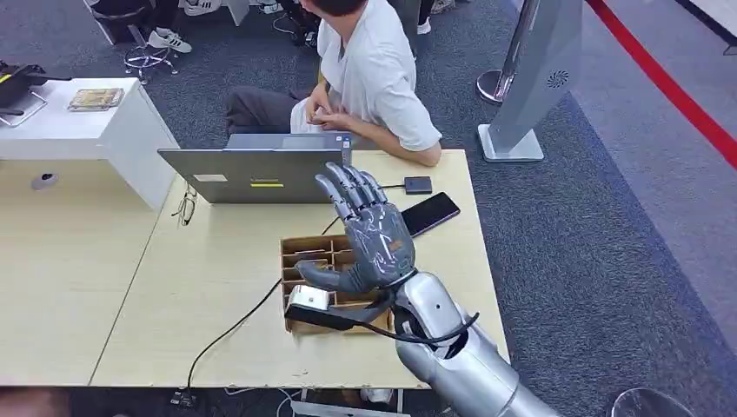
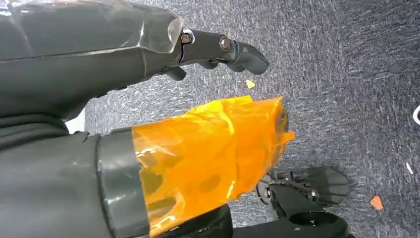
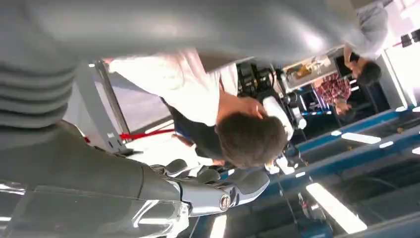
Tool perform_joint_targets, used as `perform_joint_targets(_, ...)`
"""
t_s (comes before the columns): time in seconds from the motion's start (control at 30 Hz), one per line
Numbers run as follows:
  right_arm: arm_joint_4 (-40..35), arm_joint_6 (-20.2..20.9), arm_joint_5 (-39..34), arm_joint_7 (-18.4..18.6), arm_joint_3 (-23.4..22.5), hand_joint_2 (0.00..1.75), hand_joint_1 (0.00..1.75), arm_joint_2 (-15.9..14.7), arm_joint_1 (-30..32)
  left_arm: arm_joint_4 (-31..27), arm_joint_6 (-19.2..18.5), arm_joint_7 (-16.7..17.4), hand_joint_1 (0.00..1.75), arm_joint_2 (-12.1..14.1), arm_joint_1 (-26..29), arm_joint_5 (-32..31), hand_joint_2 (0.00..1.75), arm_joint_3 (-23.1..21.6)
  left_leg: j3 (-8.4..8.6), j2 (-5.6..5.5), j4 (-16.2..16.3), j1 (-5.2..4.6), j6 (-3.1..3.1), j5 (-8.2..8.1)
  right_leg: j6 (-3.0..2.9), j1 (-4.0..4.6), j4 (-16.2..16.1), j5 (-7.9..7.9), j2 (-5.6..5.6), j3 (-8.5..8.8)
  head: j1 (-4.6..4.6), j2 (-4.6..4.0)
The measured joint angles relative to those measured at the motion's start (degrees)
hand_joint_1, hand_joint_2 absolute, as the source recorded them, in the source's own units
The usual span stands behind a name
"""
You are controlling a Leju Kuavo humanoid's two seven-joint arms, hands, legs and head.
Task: Pass the card to the sensor for recognition and then transmit it.
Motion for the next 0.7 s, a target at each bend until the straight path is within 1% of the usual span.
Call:
perform_joint_targets(0.37, 4.0, 0.1, 0.1, 1.3, 0.2, 1.75, 0.0, 0.0, 1.3, 0.0, 0.2, 0.3, 0.0, 0.0, 0.0, -0.9, 0.0, 0.0, 0.0, 0.0, 0.0, 0.0, 0.0, 0.01, 0.0, 0.0, 0.0, 0.01, 0.0, 0.01, 0.0, 0.0)
perform_joint_targets(0.5, 5.4, 0.2, 0.5, 2.5, 0.2, 1.75, 0.0, 0.0, 1.4, 0.0, 0.2, 0.5, 0.0, -0.1, 0.0, -1.3, 0.0, 0.0, 0.0, 0.0, 0.0, 0.0, 0.0, 0.01, 0.0, 0.0, 0.0, 0.01, 0.0, 0.01, 0.0, 0.0)
perform_joint_targets(0.7, 6.9, 1.5, 2.6, 4.7, 0.2, 1.75, 0.0, 0.0, 1.3, 0.0, 0.2, 0.8, 0.0, -0.2, -0.1, -1.8, 0.0, 0.0, 0.0, 0.0, 0.0, 0.0, 0.0, 0.0, 0.0, 0.0, 0.0, 0.0, 0.0, 0.01, 0.0, 0.0)
